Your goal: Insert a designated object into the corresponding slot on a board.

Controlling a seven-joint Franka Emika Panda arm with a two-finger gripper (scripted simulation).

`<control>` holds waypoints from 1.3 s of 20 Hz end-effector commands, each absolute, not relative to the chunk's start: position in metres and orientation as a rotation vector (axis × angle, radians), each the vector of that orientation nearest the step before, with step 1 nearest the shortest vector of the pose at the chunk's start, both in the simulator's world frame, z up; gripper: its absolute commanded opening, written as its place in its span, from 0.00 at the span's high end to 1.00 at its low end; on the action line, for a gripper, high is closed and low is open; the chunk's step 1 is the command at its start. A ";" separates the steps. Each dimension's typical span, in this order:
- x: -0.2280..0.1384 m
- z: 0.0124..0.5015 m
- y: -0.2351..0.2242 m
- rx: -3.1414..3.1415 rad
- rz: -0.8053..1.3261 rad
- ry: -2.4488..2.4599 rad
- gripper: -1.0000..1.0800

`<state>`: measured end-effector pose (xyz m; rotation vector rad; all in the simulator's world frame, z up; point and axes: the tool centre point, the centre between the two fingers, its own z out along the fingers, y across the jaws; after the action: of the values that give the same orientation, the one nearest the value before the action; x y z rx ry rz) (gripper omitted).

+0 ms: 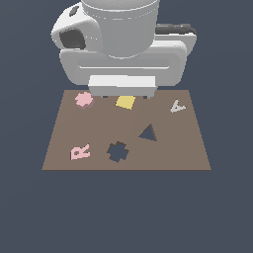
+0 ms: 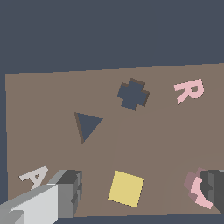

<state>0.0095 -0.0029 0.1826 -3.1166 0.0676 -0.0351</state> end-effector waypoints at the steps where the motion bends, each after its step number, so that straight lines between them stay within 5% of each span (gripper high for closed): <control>1: 0.009 0.183 -0.003 -3.117 -0.035 0.068 0.04; 12: -0.009 0.151 -0.042 -3.117 -0.027 0.210 0.04; 26: -0.080 0.063 -0.141 -3.082 -0.003 0.613 0.04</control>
<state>-0.0741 -0.1337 0.0693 -3.0864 0.5817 -0.0030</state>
